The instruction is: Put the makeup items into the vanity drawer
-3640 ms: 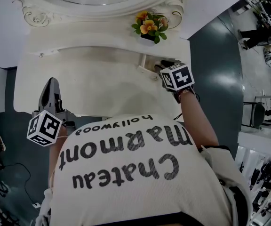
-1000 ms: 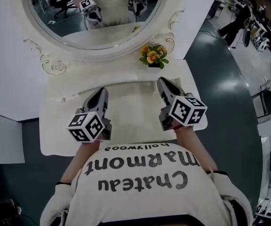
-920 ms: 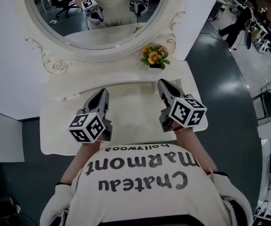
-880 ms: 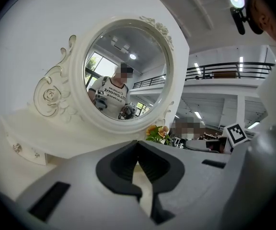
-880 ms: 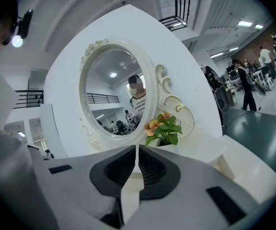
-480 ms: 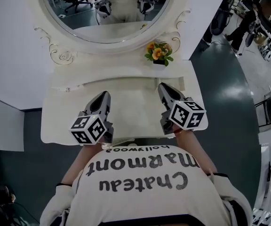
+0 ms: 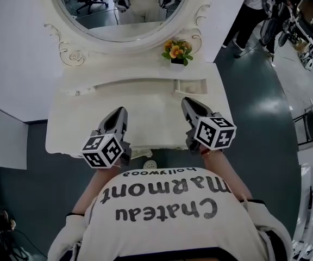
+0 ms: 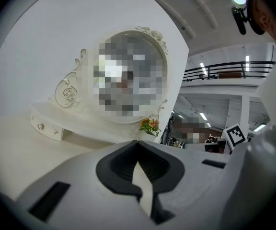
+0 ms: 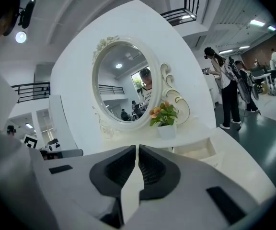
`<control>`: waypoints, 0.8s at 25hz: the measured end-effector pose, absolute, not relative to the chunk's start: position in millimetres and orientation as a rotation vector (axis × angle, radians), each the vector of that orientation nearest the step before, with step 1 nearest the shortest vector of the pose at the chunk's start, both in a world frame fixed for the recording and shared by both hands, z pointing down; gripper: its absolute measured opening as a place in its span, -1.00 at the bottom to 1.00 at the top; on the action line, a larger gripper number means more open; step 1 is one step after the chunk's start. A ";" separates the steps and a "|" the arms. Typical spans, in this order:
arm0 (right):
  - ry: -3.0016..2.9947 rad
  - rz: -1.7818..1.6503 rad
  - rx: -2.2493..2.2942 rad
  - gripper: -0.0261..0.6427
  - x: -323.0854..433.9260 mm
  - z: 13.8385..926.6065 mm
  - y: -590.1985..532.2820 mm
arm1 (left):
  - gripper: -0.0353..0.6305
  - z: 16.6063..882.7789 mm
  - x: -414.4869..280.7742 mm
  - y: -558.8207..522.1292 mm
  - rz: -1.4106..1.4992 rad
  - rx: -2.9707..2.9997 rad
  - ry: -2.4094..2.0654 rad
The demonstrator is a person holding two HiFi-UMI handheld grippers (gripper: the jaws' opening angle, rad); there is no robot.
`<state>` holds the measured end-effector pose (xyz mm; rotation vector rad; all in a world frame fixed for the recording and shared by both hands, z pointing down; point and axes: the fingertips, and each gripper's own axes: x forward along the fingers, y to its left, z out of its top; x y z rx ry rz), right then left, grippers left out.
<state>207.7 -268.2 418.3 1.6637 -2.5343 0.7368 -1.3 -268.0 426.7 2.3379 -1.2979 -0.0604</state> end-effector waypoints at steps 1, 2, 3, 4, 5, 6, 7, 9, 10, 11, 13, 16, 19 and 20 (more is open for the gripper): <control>-2.533 0.737 1.662 -0.80 208.2 418.3 -262.4 | -0.87 425.8 -0.9 -262.5 -0.063 2.338 -1.300; -2.532 0.738 1.660 -0.80 208.8 418.8 -256.6 | -0.87 425.3 -0.3 -257.1 -0.064 2.337 -1.302; -2.530 0.741 1.659 -0.80 209.4 419.7 -251.0 | -0.87 425.3 0.5 -251.6 -0.065 2.336 -1.302; -2.528 0.746 1.657 -0.80 210.1 420.9 -245.5 | -0.87 425.8 1.6 -245.8 -0.064 2.334 -1.301; -2.525 0.752 1.656 -0.80 210.8 422.3 -239.8 | -0.87 426.4 2.6 -239.6 -0.063 2.333 -1.300; -2.523 0.757 1.655 -0.80 211.2 423.7 -234.0 | -0.87 427.0 3.5 -233.2 -0.060 2.333 -1.299; -2.520 0.762 1.654 -0.80 211.4 425.2 -228.1 | -0.87 427.5 4.0 -227.0 -0.058 2.333 -1.299; -2.514 0.768 1.648 -0.80 210.8 428.4 -216.9 | -0.87 428.2 3.9 -215.3 -0.052 2.335 -1.299; -2.512 0.771 1.645 -0.80 210.1 429.9 -211.7 | -0.87 428.5 3.5 -209.9 -0.048 2.339 -1.300; -2.512 0.772 1.641 -0.80 209.6 431.2 -206.8 | -0.87 428.7 3.0 -204.9 -0.045 2.342 -1.301; -2.512 0.776 1.638 -0.80 209.1 433.3 -197.8 | -0.87 428.8 1.9 -195.4 -0.045 2.343 -1.306; -2.514 0.784 1.629 -0.80 208.0 435.2 -185.6 | -0.87 429.7 1.5 -181.0 -0.044 2.336 -1.312; -2.515 0.791 1.617 -0.80 206.0 437.2 -173.4 | -0.87 433.4 1.7 -166.2 -0.038 2.326 -1.312; -2.515 0.794 1.614 -0.80 205.4 438.1 -169.2 | -0.87 435.0 1.8 -161.3 -0.035 2.322 -1.312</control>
